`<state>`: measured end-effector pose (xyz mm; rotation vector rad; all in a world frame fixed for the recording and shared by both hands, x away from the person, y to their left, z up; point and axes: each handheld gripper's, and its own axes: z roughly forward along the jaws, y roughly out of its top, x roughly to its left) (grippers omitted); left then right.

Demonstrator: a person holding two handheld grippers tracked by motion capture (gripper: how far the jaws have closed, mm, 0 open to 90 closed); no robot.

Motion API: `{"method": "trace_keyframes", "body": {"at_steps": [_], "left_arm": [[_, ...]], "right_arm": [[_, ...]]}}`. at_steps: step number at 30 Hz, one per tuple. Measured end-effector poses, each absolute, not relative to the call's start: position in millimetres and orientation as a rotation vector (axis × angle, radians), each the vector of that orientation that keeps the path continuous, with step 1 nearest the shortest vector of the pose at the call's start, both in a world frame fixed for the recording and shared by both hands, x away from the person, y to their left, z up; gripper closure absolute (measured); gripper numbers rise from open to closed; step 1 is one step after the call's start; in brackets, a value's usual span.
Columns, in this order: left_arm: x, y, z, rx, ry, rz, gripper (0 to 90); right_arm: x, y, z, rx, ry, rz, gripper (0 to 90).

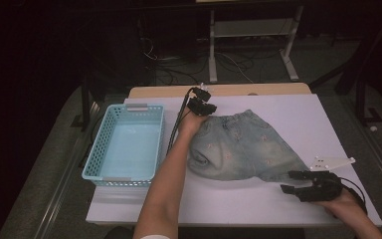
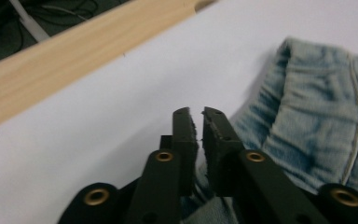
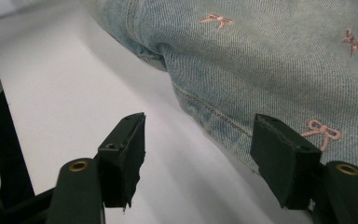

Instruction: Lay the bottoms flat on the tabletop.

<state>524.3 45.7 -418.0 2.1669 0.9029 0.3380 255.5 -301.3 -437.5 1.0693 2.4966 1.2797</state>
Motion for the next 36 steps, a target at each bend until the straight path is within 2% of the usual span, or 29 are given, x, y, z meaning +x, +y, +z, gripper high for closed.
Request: {"method": "trace_keyframes", "body": {"at_steps": [4, 12, 16, 20, 25, 31, 33, 36], "left_arm": [[517, 44, -414, 2.165, 0.89, 0.309, 66.5], [503, 30, -412, 2.219, 0.796, 0.143, 45.4], [499, 19, -421, 2.302, 0.788, 0.162, 38.3], [500, 22, -427, 2.336, 0.801, 0.158, 35.5], [497, 22, -430, 2.365, 0.779, 0.187, 40.7], [490, 19, -430, 2.407, 0.726, 0.253, 59.3], [488, 18, -431, 2.411, 0.7, 0.231, 71.3], [486, 17, -433, 2.402, 0.691, 0.245, 77.0]], "right_arm": [[256, -301, -437, 1.069, 2.5, 1.278, 34.9], [256, -298, -437, 1.055, 2.509, 1.275, 34.9], [256, -298, -437, 1.059, 2.508, 1.276, 34.9], [256, -299, -437, 1.061, 2.505, 1.279, 34.9], [256, -299, -437, 1.062, 2.507, 1.277, 34.9], [256, -298, -437, 1.06, 2.508, 1.275, 34.9], [256, -298, -437, 1.061, 2.509, 1.275, 34.9], [256, -298, -437, 1.061, 2.508, 1.273, 34.9]]}}
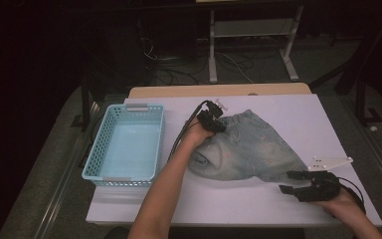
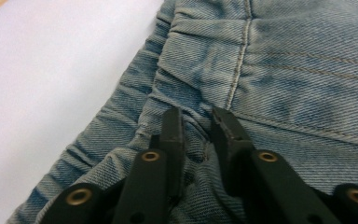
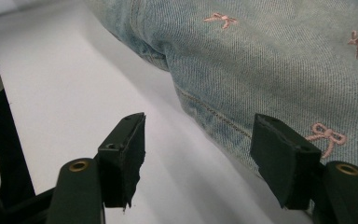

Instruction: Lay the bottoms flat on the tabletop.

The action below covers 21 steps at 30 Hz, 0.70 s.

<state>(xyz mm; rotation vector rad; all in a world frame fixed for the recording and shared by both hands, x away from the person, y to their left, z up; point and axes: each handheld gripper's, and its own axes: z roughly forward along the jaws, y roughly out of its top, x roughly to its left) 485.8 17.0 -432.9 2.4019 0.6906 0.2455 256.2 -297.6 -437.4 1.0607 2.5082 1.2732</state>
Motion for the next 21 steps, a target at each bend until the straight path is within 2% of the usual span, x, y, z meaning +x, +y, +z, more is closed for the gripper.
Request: {"method": "trace_keyframes", "body": {"at_steps": [6, 17, 21], "left_arm": [[485, 18, -428, 2.381, 0.67, 0.285, 83.6], [498, 21, -398, 2.293, 0.696, 0.389, 84.3], [507, 17, -402, 2.324, 0.71, 0.422, 84.2]], "right_arm": [[256, -298, -437, 1.064, 2.507, 1.273, 34.9], [256, -299, -437, 1.066, 2.502, 1.275, 34.9], [256, -299, -437, 1.066, 2.502, 1.275, 34.9]]}}
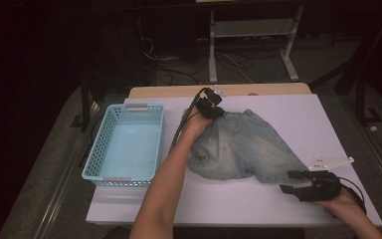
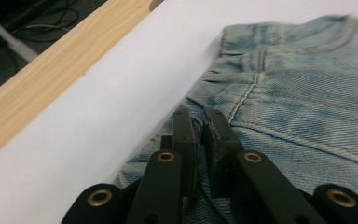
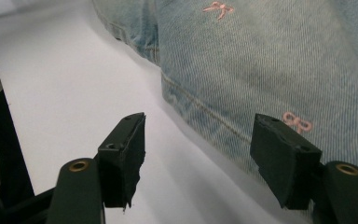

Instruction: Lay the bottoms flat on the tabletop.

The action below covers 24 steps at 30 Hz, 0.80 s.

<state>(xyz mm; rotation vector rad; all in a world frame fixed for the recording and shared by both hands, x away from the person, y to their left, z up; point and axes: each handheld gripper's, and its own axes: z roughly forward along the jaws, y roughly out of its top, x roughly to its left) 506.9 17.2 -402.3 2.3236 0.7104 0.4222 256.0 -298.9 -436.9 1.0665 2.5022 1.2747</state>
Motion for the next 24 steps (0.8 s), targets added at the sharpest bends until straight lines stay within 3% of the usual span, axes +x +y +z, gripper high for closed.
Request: {"method": "trace_keyframes", "body": {"at_steps": [10, 20, 24], "left_arm": [[520, 14, -428, 2.333, 0.776, 0.403, 82.5], [503, 24, -409, 2.273, 0.821, 0.274, 47.0], [487, 32, -398, 2.226, 0.803, 0.241, 43.4]], "right_arm": [[256, -300, -437, 1.066, 2.503, 1.283, 34.9], [256, -298, -437, 1.059, 2.508, 1.286, 34.9], [256, -297, -437, 1.057, 2.51, 1.287, 34.9]]}}
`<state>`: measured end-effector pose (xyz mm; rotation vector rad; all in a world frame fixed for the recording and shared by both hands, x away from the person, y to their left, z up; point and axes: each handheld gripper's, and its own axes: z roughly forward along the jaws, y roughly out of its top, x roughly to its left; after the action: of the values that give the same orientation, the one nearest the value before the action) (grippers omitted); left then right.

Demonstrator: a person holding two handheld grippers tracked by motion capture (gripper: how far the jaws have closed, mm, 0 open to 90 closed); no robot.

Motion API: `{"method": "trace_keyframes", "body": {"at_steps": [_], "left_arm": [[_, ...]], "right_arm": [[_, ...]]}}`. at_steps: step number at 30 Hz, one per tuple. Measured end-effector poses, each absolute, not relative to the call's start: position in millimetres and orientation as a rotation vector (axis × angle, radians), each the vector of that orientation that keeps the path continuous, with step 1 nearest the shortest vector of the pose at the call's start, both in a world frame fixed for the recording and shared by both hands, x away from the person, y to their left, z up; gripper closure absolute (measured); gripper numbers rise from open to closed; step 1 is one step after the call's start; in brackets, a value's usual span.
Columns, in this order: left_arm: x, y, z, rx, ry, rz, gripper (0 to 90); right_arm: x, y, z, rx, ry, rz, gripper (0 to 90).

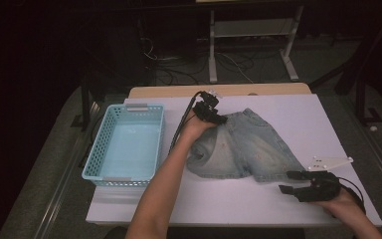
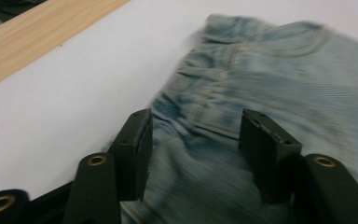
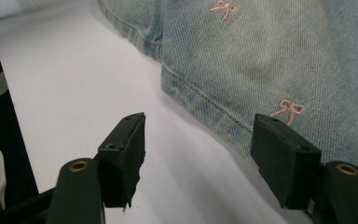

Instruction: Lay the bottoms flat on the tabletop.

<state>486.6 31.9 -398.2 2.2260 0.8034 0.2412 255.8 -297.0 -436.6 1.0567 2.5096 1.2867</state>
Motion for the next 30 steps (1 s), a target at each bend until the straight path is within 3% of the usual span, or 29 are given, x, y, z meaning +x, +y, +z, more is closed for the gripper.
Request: {"method": "trace_keyframes", "body": {"at_steps": [9, 21, 30], "left_arm": [[440, 45, -383, 2.185, 0.727, 0.202, 43.9], [373, 63, -388, 2.16, 0.643, 0.166, 60.5], [324, 77, -395, 2.173, 0.577, 0.145, 64.3]], "right_arm": [[255, -296, -435, 1.057, 2.492, 1.3, 41.2], [257, -288, -431, 1.011, 2.544, 1.354, 67.3], [263, -275, -432, 0.994, 2.557, 1.329, 62.1]]}}
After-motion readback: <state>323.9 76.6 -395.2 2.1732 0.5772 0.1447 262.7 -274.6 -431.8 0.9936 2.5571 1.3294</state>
